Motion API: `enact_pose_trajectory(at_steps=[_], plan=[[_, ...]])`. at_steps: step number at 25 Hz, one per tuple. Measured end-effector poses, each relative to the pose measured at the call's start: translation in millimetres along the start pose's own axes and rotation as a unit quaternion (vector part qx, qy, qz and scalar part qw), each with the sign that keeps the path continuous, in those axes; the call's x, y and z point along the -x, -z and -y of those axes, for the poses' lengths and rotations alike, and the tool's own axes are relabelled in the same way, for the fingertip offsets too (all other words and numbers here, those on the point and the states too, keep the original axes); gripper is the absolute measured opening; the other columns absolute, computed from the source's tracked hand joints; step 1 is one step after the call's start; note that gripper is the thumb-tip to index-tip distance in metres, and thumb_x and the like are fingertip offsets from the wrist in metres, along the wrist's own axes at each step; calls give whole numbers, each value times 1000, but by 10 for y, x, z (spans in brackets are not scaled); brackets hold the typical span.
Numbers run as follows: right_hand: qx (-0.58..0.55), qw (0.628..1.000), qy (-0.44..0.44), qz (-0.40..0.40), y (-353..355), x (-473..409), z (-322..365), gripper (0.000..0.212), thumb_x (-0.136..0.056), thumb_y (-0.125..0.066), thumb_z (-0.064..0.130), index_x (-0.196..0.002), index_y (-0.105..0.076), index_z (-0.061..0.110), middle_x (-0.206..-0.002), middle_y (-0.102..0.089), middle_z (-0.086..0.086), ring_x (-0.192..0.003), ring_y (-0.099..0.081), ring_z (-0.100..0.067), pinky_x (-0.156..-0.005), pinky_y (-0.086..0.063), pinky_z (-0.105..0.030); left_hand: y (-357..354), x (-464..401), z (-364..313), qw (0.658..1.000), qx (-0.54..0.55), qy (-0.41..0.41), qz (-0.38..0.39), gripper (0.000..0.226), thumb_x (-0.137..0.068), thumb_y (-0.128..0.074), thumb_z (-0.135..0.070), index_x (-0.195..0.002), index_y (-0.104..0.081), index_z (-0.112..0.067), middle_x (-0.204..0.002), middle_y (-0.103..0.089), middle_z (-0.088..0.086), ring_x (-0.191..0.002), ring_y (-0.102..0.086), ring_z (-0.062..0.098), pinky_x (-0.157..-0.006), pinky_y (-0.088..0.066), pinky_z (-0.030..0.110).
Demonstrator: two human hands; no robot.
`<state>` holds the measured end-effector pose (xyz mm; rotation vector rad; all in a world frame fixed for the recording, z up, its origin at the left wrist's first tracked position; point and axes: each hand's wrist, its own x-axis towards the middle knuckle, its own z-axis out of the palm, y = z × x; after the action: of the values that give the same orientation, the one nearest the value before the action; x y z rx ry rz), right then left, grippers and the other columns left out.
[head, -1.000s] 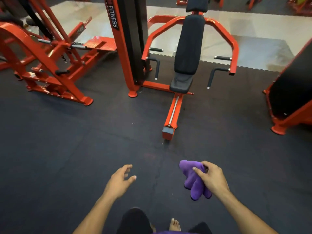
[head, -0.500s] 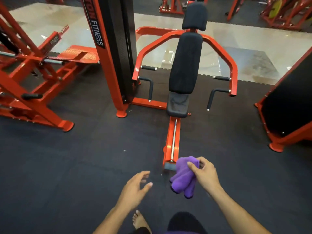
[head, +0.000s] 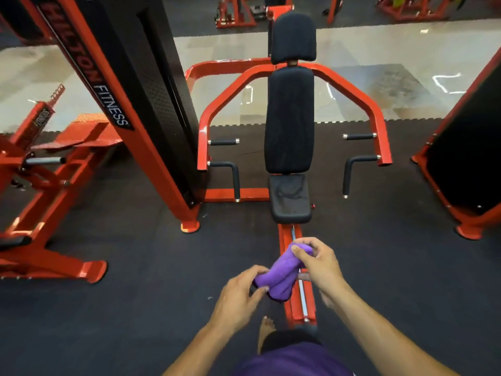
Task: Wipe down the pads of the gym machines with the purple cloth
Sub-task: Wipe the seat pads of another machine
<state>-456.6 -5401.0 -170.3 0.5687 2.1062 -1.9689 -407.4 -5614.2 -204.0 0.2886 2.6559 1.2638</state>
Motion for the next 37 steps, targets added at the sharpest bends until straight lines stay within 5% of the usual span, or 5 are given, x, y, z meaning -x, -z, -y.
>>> enact_pose_trajectory(at_steps=[8, 12, 19, 26, 37], plan=[[375, 902, 137, 168, -466, -1132, 721, 23, -93, -56, 56, -88, -67, 36, -101, -61, 15, -101, -56, -2, -87, -43, -23, 1242, -1515, 100, 990, 114, 27, -77, 12, -102, -62, -19, -104, -64, -31, -93, -70, -10, -90, -65, 13, -84, -51, 34], [241, 925, 176, 234, -783, -1399, 1195, 22, -91, -70, 49, -109, -65, 36, -114, -66, 16, -109, -63, -4, -93, -51, -26, 1593, -2177, 10, 992, 124, -30, -22, 20, -92, -77, -21, -99, -59, -26, -90, -69, -9, -75, -64, 10, -74, -50, 22], [197, 957, 191, 95, -1177, -2115, 1602, 31, -98, -58, 8, -111, -62, 36, -102, -71, 7, -99, -68, -13, -93, -51, -43, 2168, -2926, 1058, 980, 57, -42, 185, 26, -89, -78, -37, -102, -56, -32, -83, -59, -18, -73, -48, 3, -73, -45, 29], [421, 870, 241, 82, -1395, -2542, 1842, 29, -98, -53, 13, -109, -64, 38, -106, -60, 19, -97, -61, -5, -85, -49, -24, 2638, -3900, 1322, 983, 37, -75, 165, 15, -85, -83, -36, -90, -68, -33, -85, -71, -11, -77, -61, 3, -76, -51, 35], [409, 900, 147, -5, -1228, -2783, 2169, 12, -77, -58, 14, -74, -54, 25, -67, -59, 5, -64, -53, -10, -57, -38, -19, 2741, -4640, 1169, 973, -34, -182, 135, 37, -82, -80, -4, -98, -69, -35, -98, -66, -21, -88, -66, 7, -80, -55, 32]])
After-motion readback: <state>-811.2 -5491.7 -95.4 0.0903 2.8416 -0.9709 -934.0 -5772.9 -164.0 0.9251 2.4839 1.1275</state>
